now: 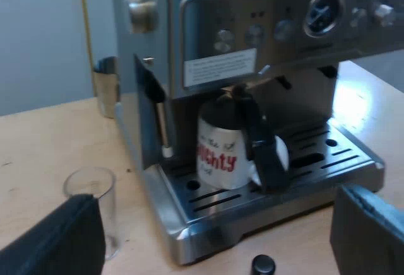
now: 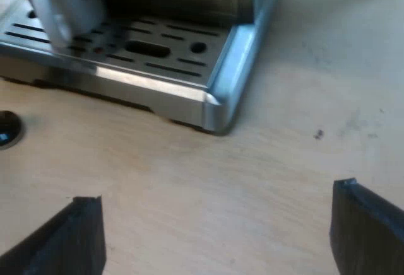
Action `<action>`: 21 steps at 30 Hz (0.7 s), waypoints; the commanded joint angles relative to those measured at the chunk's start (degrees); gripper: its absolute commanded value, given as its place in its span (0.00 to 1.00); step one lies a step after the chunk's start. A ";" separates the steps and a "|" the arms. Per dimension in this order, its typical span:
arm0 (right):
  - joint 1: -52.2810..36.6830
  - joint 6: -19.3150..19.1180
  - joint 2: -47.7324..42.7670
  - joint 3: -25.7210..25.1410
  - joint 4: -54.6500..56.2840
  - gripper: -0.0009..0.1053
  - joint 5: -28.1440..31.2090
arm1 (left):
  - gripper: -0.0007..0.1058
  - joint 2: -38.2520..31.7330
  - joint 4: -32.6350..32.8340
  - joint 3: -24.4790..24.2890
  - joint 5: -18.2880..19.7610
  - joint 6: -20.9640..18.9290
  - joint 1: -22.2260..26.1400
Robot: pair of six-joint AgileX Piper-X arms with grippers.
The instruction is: Remove mug from coffee machine
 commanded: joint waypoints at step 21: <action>14.67 -4.30 19.86 -3.49 -16.12 0.71 -2.74 | 0.79 20.65 -9.24 -0.47 1.51 1.74 -10.84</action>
